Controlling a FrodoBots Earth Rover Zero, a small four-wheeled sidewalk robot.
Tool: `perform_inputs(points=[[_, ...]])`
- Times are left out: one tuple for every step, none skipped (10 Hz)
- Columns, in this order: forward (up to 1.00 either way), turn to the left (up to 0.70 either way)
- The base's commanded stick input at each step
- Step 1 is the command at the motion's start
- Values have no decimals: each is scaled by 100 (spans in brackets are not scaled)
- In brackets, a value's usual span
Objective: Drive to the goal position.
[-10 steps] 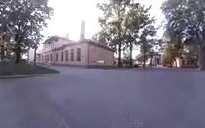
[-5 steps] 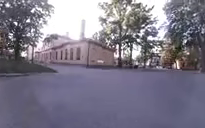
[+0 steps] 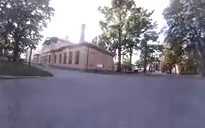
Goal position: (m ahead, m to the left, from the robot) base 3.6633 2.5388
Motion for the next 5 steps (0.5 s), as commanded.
perform_inputs(points=[[70,0],[70,0],[70,0],[70,0],[70,0]])
